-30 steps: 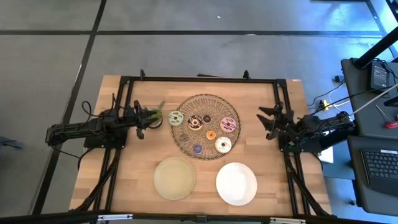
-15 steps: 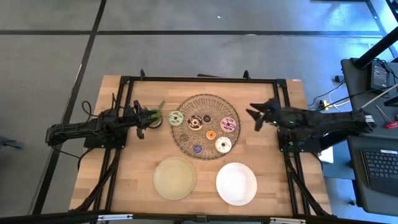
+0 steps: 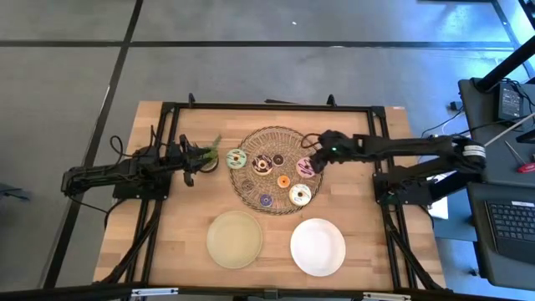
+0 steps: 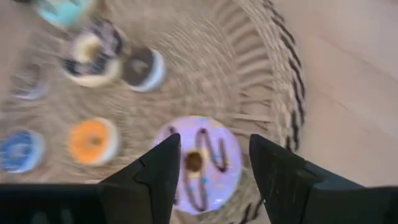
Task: Pick & Place donuts
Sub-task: Put the big pink donut on the white plate
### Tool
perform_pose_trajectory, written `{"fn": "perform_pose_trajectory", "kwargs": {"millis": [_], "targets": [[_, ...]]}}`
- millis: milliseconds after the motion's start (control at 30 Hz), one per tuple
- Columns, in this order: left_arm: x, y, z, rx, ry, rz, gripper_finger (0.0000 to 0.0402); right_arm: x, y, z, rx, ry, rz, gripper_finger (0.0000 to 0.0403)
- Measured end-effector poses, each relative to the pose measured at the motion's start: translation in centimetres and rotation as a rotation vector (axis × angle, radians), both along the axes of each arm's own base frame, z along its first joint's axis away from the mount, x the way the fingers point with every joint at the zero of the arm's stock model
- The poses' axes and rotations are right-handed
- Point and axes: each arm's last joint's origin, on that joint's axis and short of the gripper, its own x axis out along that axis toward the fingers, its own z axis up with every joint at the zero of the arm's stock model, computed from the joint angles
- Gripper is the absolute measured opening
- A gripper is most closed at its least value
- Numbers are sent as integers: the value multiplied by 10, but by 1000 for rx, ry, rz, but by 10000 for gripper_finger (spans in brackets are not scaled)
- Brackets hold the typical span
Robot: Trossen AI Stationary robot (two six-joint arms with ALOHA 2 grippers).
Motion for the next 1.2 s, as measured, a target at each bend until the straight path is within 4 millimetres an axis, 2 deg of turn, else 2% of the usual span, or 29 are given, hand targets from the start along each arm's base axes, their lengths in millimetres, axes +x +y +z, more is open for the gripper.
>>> {"fn": "perform_pose_trajectory", "kwargs": {"millis": [267,700,833,1200], "targets": [[0,0,0,73,23,2,143,10,-5,-31,84,119,42,193],[0,0,0,100,32,3,143,18,-7,-50,89,174,45,189],[0,0,0,100,32,3,143,20,-8,-49,78,154,49,160],[0,0,0,100,32,3,143,20,-8,-49,56,154,79,51]]}}
